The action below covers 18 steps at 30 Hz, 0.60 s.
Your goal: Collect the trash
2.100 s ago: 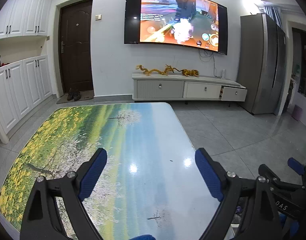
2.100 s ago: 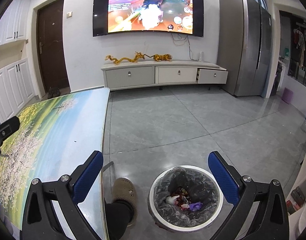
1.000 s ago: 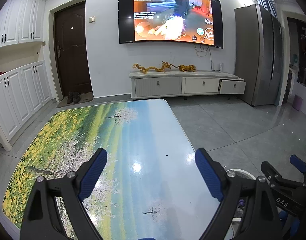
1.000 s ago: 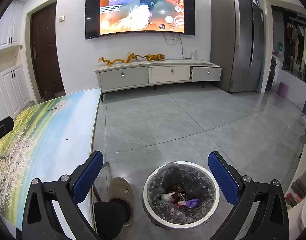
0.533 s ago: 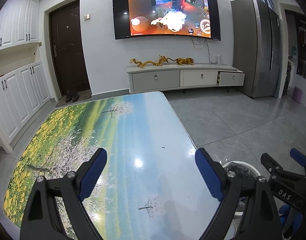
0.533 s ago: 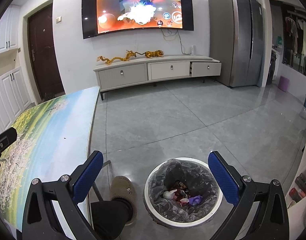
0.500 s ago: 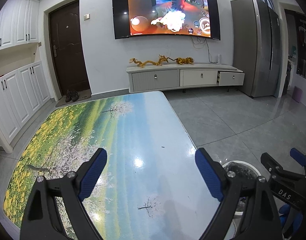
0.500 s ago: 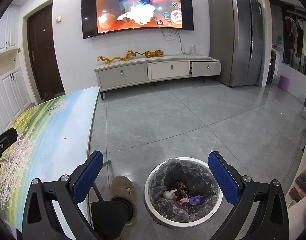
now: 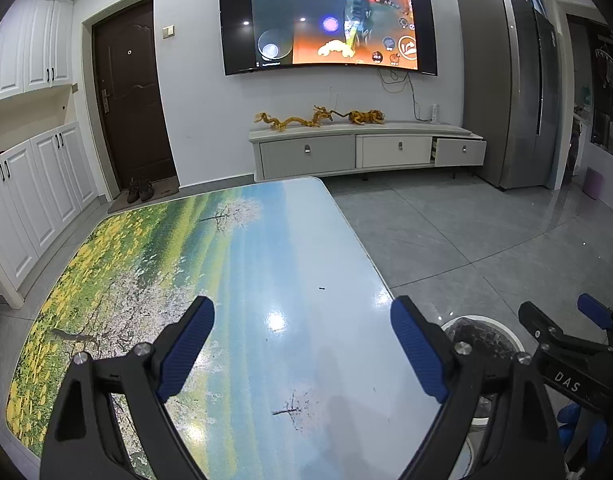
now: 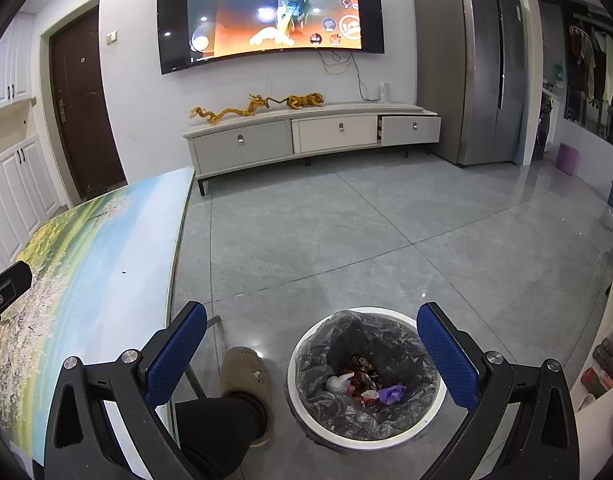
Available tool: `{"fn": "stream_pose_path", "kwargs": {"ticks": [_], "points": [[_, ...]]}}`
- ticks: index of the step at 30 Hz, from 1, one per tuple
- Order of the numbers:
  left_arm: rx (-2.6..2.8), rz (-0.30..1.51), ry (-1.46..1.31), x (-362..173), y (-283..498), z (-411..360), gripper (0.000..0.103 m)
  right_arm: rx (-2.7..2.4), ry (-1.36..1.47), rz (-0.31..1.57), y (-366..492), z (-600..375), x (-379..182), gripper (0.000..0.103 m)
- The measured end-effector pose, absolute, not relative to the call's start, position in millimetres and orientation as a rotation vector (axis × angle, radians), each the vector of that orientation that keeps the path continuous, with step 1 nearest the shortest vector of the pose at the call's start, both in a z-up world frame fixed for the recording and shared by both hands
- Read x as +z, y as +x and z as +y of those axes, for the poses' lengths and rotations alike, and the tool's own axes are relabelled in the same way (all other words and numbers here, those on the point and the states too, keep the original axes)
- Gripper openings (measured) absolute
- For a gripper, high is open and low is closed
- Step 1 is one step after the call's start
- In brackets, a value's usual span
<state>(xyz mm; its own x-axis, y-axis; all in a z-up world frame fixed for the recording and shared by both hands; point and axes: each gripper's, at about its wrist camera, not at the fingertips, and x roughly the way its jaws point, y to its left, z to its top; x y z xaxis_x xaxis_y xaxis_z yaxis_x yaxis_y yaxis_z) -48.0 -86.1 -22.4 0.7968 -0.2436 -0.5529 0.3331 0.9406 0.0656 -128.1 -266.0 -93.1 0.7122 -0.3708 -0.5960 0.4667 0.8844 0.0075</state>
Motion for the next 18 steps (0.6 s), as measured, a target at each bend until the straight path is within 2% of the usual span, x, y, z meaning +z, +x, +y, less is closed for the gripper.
{"fn": "stream_pose_path", "kwargs": {"ticks": [18], "points": [[-0.331, 0.580, 0.141, -23, -48, -76, 0.090, -0.466, 0.163, 0.615, -132, -265, -92, 0.103]]}}
